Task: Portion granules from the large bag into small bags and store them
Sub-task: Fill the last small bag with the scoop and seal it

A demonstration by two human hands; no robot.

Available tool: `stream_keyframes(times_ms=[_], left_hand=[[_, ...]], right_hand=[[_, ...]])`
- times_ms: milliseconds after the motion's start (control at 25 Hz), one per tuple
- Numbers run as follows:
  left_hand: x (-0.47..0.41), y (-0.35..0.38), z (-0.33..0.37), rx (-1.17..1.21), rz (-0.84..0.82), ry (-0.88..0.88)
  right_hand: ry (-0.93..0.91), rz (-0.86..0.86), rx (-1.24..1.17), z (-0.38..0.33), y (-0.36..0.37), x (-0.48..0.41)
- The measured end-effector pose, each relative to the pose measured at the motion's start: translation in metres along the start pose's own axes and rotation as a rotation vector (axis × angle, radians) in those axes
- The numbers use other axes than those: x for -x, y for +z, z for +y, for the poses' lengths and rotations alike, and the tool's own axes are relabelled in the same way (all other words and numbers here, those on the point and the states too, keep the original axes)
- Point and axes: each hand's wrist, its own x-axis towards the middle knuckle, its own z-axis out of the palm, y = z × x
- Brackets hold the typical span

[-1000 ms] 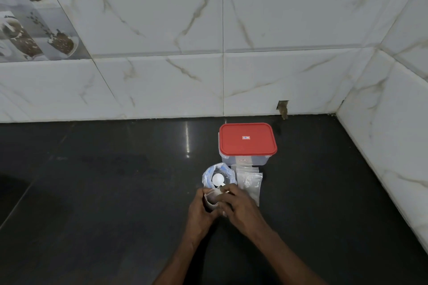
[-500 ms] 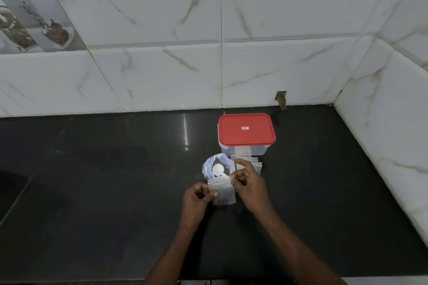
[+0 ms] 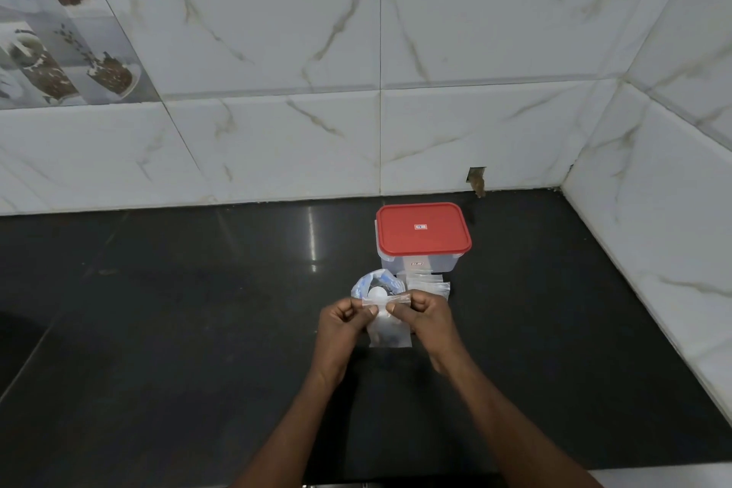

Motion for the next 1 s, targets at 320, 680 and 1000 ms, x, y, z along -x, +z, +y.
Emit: stream_keyframes(times_ms=[320,680,1000], left_hand=[[-0.015,0.001,0.012,0.078,-0.036,-0.078],[-0.024,-0.01,0.017,0.091,-0.076,-0.156],[-0.024,-0.012,0.021,0.074,-0.107,-0.163]], right_hand=[[0.007,0.048,0.048,-0.013,0.015,-0.011],[0.098,0.064,0.048,-0.009,0.029,-0.018],[0.053,0.083,0.109,-0.01,0.029,-0.016]])
